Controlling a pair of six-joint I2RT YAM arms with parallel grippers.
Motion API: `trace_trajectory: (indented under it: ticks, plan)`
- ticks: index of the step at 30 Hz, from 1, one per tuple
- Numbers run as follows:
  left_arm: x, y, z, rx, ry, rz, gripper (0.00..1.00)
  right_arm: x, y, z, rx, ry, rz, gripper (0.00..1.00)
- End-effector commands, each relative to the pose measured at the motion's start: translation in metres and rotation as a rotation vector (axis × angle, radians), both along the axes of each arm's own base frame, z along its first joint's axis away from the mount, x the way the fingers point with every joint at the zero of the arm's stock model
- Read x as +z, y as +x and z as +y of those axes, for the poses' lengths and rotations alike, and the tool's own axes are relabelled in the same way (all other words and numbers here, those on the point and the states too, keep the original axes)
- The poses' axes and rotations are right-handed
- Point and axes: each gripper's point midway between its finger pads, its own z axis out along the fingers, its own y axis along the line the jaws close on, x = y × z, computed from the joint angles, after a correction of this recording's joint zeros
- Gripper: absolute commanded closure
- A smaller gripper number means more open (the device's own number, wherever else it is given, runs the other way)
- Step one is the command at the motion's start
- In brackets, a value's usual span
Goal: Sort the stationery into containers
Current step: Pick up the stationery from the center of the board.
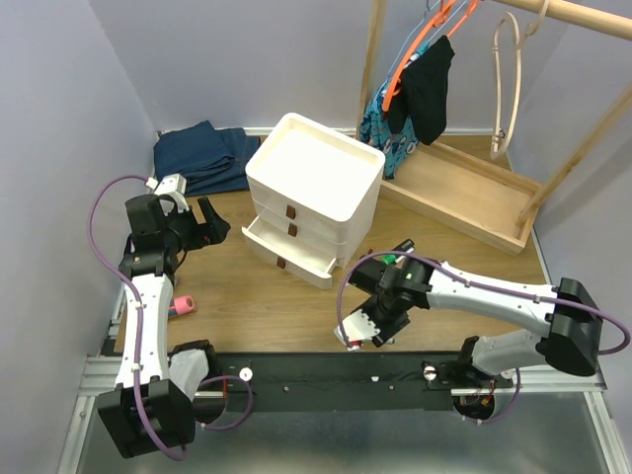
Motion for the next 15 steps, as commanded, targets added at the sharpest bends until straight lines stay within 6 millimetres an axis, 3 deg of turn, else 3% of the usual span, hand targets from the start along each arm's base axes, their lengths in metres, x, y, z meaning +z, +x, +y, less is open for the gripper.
trace_trajectory:
  ticks: [1, 7, 15]
  plan:
    - [0.001, -0.001, -0.005, -0.018, -0.01, -0.007, 0.01, -0.017, 0.009, 0.0, 0.079, -0.024, -0.045, 0.45]
    - [0.0, -0.002, -0.005, -0.019, -0.008, 0.005, 0.01, -0.024, 0.014, 0.008, 0.071, -0.02, -0.053, 0.46]
    - [-0.001, 0.0, -0.003, -0.014, -0.008, 0.006, 0.01, -0.041, 0.026, -0.004, 0.075, -0.049, -0.074, 0.45]
